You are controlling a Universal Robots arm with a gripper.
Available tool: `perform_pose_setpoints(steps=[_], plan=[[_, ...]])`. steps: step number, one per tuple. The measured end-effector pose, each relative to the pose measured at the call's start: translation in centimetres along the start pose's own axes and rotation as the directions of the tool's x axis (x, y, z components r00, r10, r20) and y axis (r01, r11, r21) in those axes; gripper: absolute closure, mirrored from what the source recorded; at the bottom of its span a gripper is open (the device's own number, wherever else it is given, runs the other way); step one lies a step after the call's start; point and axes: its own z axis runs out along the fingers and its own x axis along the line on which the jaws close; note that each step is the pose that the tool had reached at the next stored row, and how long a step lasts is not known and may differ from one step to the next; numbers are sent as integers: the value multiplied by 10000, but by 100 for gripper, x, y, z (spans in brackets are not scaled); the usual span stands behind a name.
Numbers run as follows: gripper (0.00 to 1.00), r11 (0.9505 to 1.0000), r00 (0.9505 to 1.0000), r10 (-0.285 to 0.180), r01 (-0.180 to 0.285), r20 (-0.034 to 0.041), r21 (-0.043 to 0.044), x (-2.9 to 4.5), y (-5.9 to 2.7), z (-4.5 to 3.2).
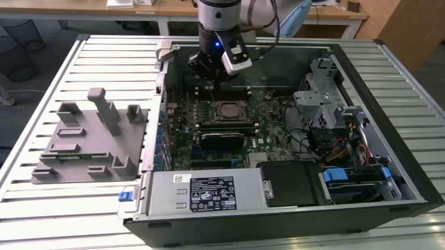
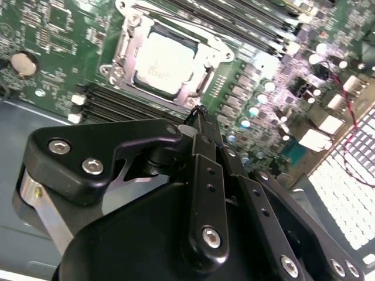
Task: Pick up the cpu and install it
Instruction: 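Install the first cpu locking lever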
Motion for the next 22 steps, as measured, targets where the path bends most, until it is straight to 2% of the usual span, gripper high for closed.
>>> perform_pose_setpoints(steps=[5,13,18,22], plan=[[89,10000,10000,1,-1,4,-1,113,-12,0],[89,10000,10000,-2,2,4,-1,232,-3,4],[89,10000,10000,-82,82,1,-1,281,25,9],[89,9991,9991,-431,431,-8,-5,288,45,13]])
